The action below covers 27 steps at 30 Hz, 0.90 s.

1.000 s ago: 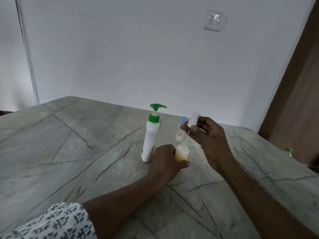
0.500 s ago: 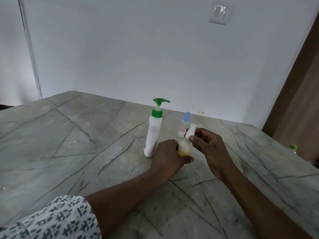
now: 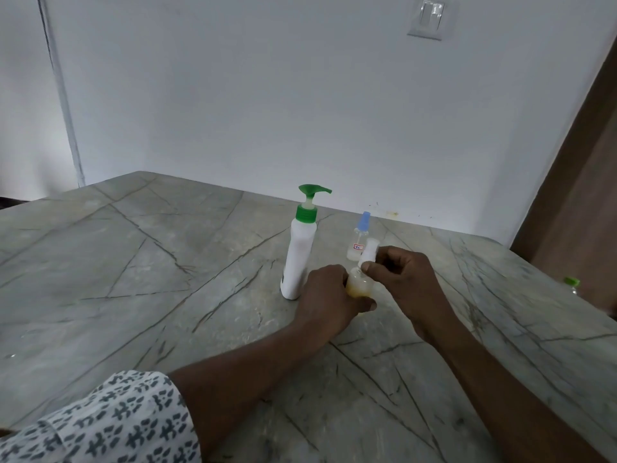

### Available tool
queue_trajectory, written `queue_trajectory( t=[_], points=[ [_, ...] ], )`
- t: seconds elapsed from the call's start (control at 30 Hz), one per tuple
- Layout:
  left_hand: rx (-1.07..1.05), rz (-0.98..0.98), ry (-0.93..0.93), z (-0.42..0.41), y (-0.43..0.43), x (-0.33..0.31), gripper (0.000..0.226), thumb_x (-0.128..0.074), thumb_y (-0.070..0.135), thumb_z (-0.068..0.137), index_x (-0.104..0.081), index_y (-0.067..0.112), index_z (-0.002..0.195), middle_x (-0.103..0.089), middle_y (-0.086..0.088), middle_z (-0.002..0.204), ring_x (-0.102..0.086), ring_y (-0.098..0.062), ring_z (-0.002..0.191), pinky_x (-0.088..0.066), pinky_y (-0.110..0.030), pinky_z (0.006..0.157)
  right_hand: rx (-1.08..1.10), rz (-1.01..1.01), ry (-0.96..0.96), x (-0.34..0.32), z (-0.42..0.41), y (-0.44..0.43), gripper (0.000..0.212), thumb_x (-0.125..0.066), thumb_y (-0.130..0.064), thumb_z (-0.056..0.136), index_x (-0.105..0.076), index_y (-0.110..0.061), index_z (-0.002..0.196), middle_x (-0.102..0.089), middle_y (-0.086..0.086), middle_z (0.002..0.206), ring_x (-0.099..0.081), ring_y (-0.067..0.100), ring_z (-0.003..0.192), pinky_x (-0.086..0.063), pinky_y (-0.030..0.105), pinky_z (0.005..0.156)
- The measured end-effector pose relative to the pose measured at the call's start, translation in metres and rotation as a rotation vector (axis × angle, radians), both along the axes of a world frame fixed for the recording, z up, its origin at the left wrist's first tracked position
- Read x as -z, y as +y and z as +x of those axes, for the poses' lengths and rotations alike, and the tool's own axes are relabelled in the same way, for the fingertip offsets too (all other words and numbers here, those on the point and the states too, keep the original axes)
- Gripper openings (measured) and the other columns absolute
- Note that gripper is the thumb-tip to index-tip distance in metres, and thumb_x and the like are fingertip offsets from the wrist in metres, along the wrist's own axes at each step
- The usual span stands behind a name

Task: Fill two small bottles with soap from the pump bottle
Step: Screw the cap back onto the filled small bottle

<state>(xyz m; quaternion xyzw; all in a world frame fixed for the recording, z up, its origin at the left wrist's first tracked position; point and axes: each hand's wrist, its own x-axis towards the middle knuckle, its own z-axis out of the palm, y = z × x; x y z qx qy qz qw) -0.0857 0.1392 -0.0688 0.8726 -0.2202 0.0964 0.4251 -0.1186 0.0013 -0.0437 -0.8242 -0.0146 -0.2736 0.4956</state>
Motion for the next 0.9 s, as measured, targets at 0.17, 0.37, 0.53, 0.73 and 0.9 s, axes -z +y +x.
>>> queue_trajectory(
  t=[0.17, 0.37, 0.53, 0.73, 0.9],
  points=[
    [-0.014, -0.009, 0.005, 0.000, 0.000, 0.000, 0.042, -0.081, 0.046, 0.066, -0.045, 0.024, 0.070, -0.051, 0.009, 0.068, -0.047, -0.005, 0.061, -0.031, -0.021, 0.051, 0.129, -0.096, 0.000, 0.007, -0.001, 0.005, 0.034, -0.076, -0.040, 0.079, -0.064, -0.008, 0.076, -0.064, -0.003, 0.070, -0.057, 0.007, 0.062, -0.044, 0.026, 0.062],
    [-0.009, -0.024, 0.004, 0.000, 0.000, 0.001, 0.042, -0.082, 0.047, 0.065, -0.047, 0.023, 0.069, -0.052, 0.009, 0.066, -0.046, -0.004, 0.058, -0.030, -0.022, 0.051, -0.047, 0.032, 0.005, -0.001, -0.005, -0.001, 0.009, -0.068, -0.017, 0.088, -0.074, -0.023, 0.091, -0.075, -0.004, 0.090, -0.069, 0.014, 0.088, -0.055, 0.036, 0.084],
    [-0.010, -0.041, 0.020, -0.001, 0.001, 0.000, 0.044, -0.083, 0.045, 0.065, -0.044, 0.024, 0.066, -0.050, 0.009, 0.065, -0.045, -0.005, 0.058, -0.029, -0.022, 0.050, 0.086, -0.013, -0.023, 0.005, -0.002, 0.003, 0.027, -0.075, -0.035, 0.082, -0.067, -0.010, 0.074, -0.063, -0.001, 0.067, -0.055, 0.013, 0.063, -0.047, 0.033, 0.065],
    [-0.011, -0.022, 0.021, 0.000, 0.001, 0.000, 0.043, -0.081, 0.048, 0.065, -0.045, 0.024, 0.069, -0.051, 0.009, 0.067, -0.046, -0.004, 0.059, -0.030, -0.022, 0.051, -0.109, 0.019, -0.013, -0.003, -0.006, -0.006, 0.018, -0.068, -0.014, 0.089, -0.071, -0.030, 0.097, -0.075, -0.013, 0.097, -0.068, 0.005, 0.097, -0.053, 0.024, 0.087],
    [-0.004, -0.038, 0.036, 0.000, 0.000, 0.001, 0.041, -0.082, 0.046, 0.065, -0.049, 0.023, 0.073, -0.053, 0.009, 0.069, -0.049, -0.004, 0.061, -0.035, -0.021, 0.053, 0.015, -0.076, 0.013, 0.000, 0.003, -0.004, 0.019, -0.076, -0.035, 0.081, -0.066, -0.018, 0.080, -0.068, -0.007, 0.078, -0.063, 0.010, 0.074, -0.051, 0.033, 0.072]
  ],
)
